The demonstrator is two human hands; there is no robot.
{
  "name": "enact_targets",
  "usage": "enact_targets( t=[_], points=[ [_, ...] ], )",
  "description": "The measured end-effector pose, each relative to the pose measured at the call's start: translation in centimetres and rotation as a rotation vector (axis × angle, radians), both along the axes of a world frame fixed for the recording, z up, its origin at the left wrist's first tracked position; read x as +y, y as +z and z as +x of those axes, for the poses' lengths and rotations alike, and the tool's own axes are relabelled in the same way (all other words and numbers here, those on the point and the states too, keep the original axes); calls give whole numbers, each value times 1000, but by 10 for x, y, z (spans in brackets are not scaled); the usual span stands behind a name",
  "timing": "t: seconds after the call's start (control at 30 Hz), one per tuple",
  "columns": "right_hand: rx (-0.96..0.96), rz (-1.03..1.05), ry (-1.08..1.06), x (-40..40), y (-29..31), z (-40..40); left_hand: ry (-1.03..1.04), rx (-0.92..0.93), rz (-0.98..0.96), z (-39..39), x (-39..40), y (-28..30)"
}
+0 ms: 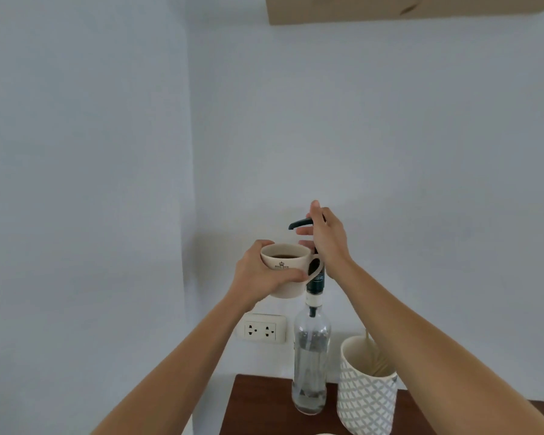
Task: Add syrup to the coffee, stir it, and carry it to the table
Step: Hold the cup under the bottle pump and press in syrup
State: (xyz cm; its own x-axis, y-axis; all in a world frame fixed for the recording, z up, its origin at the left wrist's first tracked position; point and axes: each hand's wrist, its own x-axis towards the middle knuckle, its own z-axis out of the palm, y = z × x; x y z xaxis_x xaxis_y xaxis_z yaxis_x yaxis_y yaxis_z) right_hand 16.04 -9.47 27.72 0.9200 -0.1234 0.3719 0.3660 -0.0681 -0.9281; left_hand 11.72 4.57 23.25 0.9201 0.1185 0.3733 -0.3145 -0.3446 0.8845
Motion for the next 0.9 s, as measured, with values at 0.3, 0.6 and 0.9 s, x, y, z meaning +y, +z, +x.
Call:
enact_targets(
  t=[0.3, 0.6, 0.9],
  points=[
    [1, 140, -66, 10, -5, 13, -22, 21, -40, 9, 2, 11],
    [-19, 166, -78, 14, -4, 13, -36, 44, -49, 13, 2, 14],
    [-29, 147, -131, 16, -5, 13, -39, 61, -52, 17, 3, 14]
  ],
)
